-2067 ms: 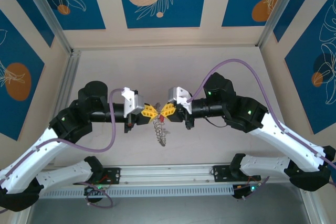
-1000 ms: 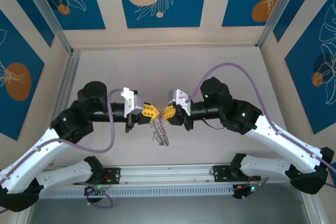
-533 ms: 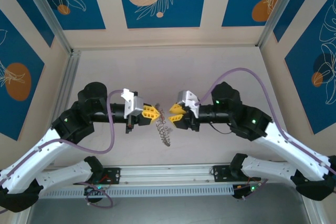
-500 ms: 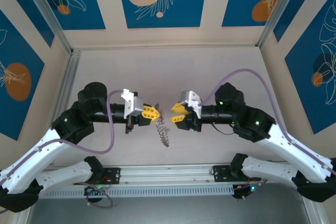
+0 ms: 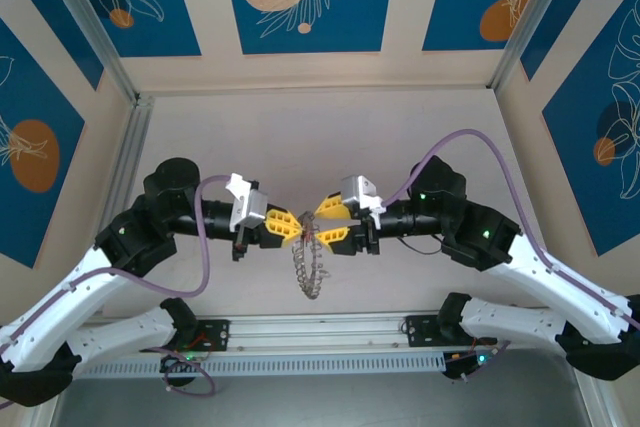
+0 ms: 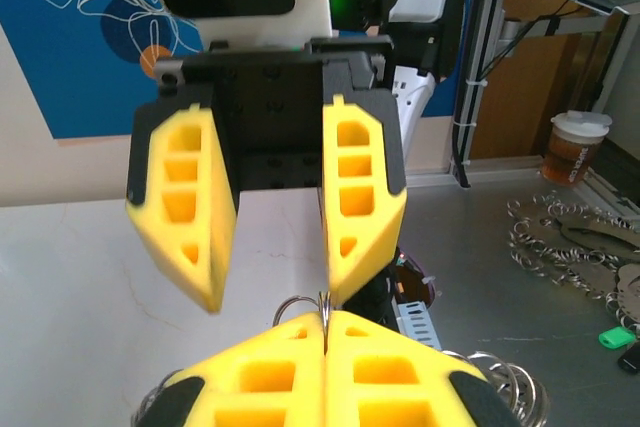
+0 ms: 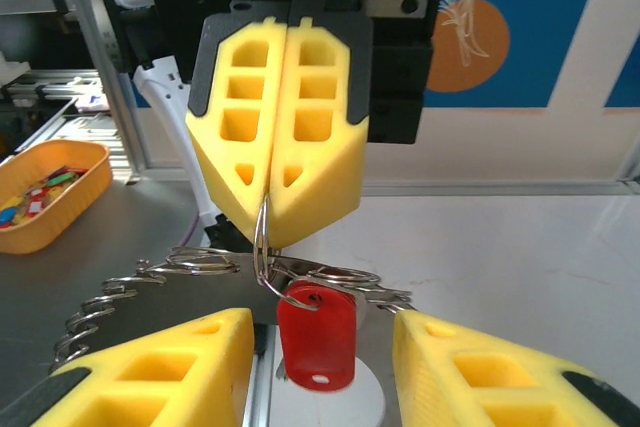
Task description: Put the keys on the keyring
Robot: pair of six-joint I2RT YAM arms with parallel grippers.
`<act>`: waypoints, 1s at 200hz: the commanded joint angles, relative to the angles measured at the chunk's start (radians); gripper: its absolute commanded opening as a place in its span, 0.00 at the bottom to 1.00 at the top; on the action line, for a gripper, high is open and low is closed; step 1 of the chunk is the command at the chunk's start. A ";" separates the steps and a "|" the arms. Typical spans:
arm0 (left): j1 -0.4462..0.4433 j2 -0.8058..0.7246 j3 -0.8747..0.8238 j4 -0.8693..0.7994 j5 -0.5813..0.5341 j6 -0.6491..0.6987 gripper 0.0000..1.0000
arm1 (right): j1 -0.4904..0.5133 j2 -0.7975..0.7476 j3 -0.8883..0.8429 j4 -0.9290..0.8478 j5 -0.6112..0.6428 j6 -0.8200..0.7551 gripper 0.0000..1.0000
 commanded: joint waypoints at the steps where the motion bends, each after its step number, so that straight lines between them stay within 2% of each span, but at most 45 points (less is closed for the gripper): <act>1: -0.002 -0.017 0.010 0.028 0.045 -0.011 0.00 | 0.016 0.007 0.041 0.048 -0.051 -0.002 0.40; 62: -0.002 -0.011 0.002 0.053 0.053 -0.019 0.00 | 0.029 0.042 0.045 0.058 -0.069 -0.008 0.37; 100: -0.002 -0.011 -0.009 0.088 0.062 -0.039 0.00 | 0.030 0.062 0.045 0.067 -0.064 -0.014 0.18; 120: -0.002 -0.012 -0.024 0.113 0.060 -0.051 0.00 | 0.030 0.061 0.041 0.071 -0.054 -0.016 0.00; 139: -0.002 -0.004 -0.015 0.087 0.033 -0.044 0.00 | 0.030 0.048 0.042 0.062 -0.012 -0.022 0.00; 160: -0.002 0.011 0.040 -0.050 -0.067 0.019 0.00 | 0.029 0.043 0.081 -0.010 0.074 -0.029 0.00; 182: -0.002 0.034 0.105 -0.183 -0.162 0.070 0.29 | 0.027 0.056 0.127 -0.115 0.169 -0.050 0.00; 200: -0.002 0.053 0.148 -0.256 -0.251 0.105 0.37 | 0.029 0.071 0.154 -0.174 0.237 -0.065 0.00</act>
